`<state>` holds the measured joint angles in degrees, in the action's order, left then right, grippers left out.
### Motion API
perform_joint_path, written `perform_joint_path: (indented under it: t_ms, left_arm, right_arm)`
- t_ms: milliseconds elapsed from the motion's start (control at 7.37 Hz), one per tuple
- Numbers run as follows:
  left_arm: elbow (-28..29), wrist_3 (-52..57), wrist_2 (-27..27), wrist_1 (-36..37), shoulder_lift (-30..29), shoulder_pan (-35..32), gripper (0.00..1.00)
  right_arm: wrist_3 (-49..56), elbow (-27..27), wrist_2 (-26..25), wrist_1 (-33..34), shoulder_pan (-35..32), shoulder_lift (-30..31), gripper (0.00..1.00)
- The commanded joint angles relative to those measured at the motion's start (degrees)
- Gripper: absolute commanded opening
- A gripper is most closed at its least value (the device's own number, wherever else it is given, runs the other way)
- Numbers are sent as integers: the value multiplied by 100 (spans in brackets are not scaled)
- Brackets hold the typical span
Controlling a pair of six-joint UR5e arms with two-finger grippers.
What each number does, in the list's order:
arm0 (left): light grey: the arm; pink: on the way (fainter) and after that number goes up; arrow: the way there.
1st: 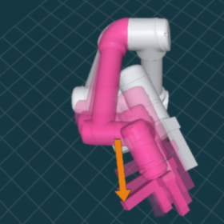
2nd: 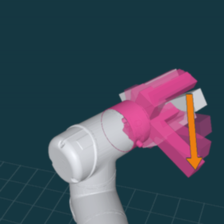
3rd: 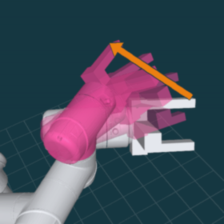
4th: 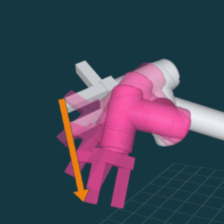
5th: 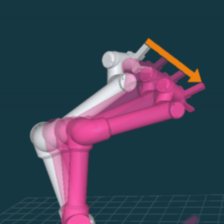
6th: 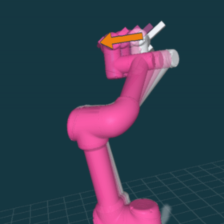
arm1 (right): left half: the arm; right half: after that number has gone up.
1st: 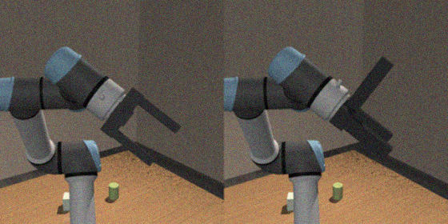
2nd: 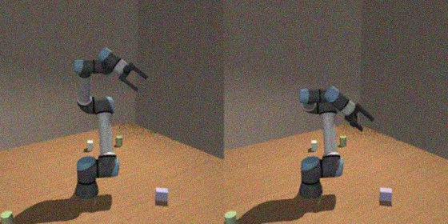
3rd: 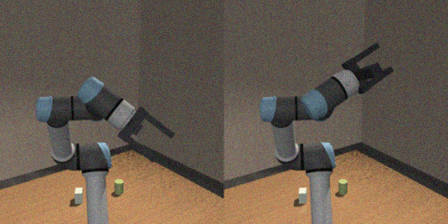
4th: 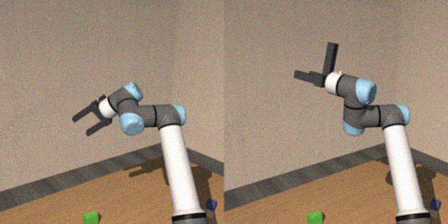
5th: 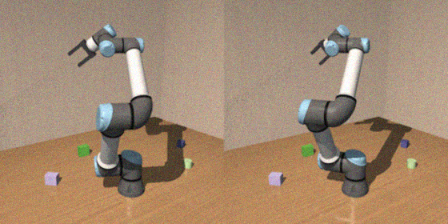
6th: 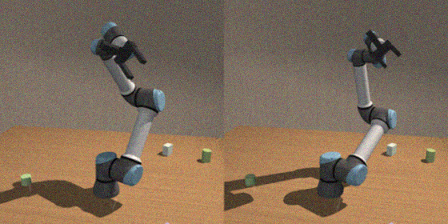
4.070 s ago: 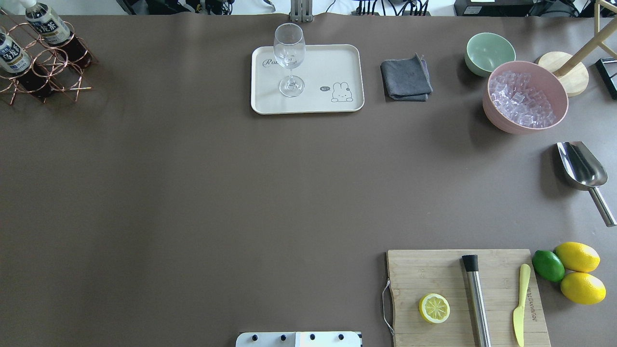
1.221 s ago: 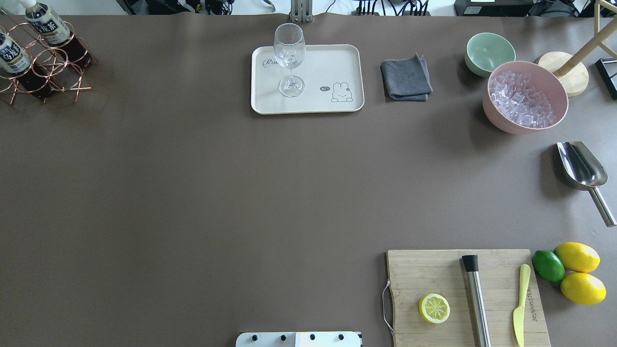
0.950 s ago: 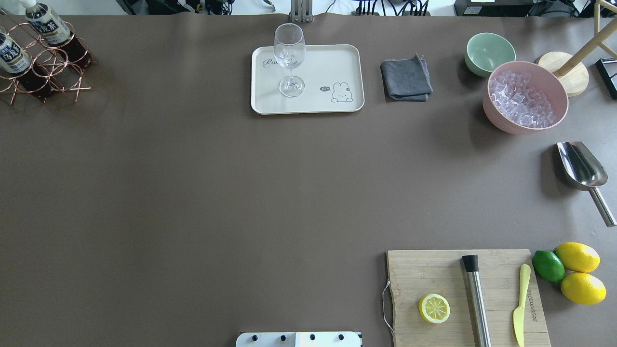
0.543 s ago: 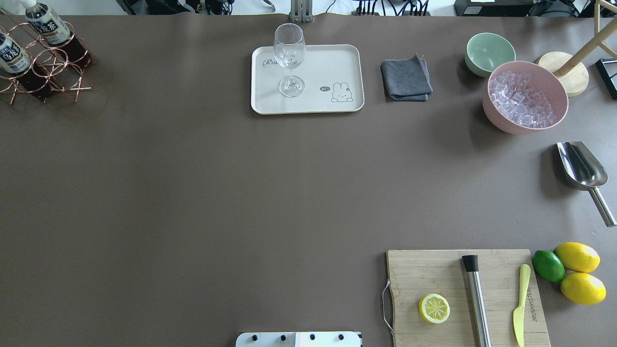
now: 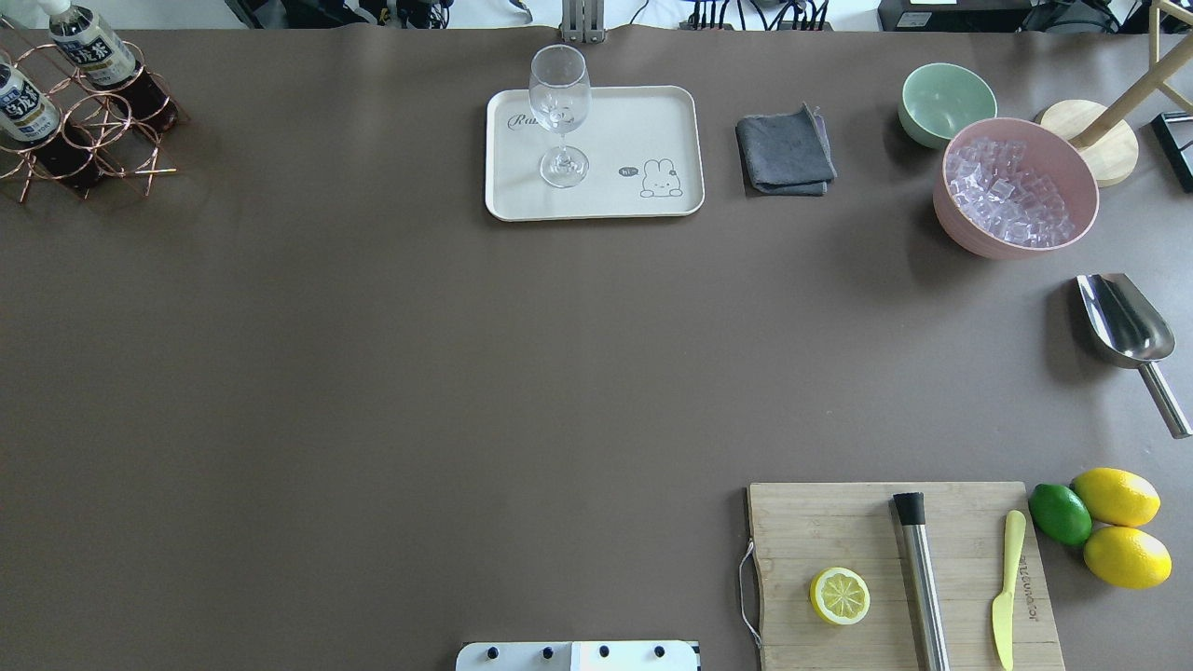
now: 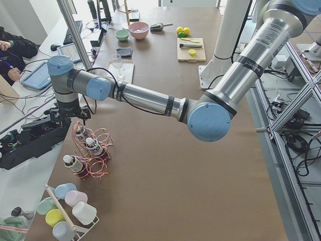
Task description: Take tea from basket to plate
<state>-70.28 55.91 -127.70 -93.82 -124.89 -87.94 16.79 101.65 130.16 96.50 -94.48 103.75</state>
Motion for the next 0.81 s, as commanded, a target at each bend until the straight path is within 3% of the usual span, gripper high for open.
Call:
perform_joint_path:
  t_ms: [0,271,407,543,678]
  left_arm:
    - [287,-10,-44,-22,-79,32,98]
    - [340,7,-53,-22,-80,40,97]
    - [323,8,-53,-22,-71,49,91]
    - [305,16,-114,-14,-45,49,71]
    - [305,34,-245,-14,-27,40,40]
  right_arm:
    - [0,-5,0,0,0,5,100]
    - [0,-5,0,0,0,-4,100]
    - [0,-5,9,0,0,-4,100]
    - [-9,4,18,0,0,5,100]
    - [-18,13,18,0,0,-4,100]
